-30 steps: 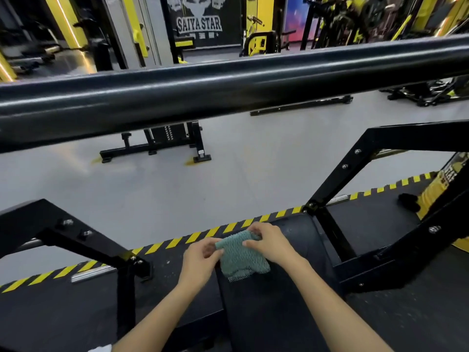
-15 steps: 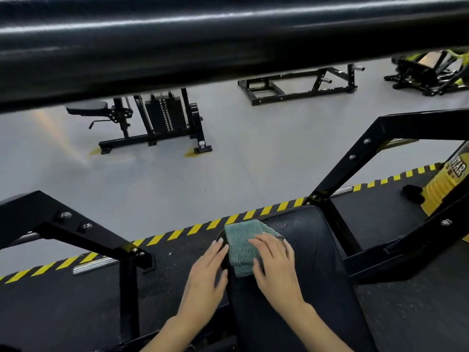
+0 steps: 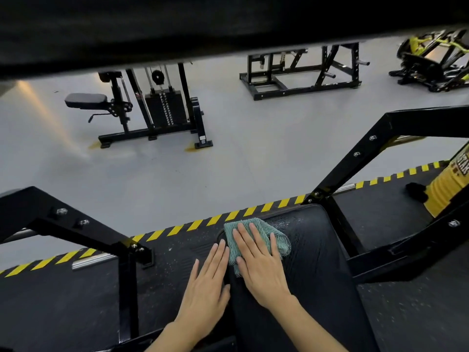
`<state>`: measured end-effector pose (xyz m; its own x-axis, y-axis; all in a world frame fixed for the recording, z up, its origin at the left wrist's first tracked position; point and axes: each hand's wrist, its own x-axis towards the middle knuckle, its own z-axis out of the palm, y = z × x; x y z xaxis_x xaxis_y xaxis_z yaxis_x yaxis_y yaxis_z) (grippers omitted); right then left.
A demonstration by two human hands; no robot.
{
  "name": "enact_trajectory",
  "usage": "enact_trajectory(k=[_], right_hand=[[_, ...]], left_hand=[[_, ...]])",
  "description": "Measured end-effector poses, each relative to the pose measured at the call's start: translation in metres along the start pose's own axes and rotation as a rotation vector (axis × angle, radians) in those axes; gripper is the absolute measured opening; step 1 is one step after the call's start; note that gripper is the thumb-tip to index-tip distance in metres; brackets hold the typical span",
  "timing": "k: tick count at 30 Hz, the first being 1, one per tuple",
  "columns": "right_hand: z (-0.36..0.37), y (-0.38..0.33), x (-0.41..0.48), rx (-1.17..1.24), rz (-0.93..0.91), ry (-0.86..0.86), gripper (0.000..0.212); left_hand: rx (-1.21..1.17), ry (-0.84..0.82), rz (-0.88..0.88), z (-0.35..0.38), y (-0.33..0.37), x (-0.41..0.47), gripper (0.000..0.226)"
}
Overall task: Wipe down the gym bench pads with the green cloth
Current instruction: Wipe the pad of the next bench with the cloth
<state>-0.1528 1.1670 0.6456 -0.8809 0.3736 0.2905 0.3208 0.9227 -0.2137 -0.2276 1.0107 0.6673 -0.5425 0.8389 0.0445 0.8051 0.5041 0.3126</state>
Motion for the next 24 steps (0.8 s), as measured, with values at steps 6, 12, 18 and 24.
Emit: enact_trajectory(k=[6,12,18,24], right_hand=[[-0.004,0.003,0.038,-0.059,0.049,0.007,0.051],[-0.002,-0.015,0.045,-0.033,-0.073,0.022,0.043],[-0.013,0.029,0.043,-0.067,-0.113,0.0,0.043],[-0.027,0.108,0.03,-0.109,0.091,0.05,0.052]], left_hand=[[-0.001,-0.061,-0.019,0.003,0.0,0.003,0.083],[0.141,-0.124,0.008,0.009,-0.003,0.002,0.101],[0.216,-0.029,0.021,0.011,-0.003,0.002,0.09],[0.23,0.049,0.063,0.008,0.006,0.021,0.083]])
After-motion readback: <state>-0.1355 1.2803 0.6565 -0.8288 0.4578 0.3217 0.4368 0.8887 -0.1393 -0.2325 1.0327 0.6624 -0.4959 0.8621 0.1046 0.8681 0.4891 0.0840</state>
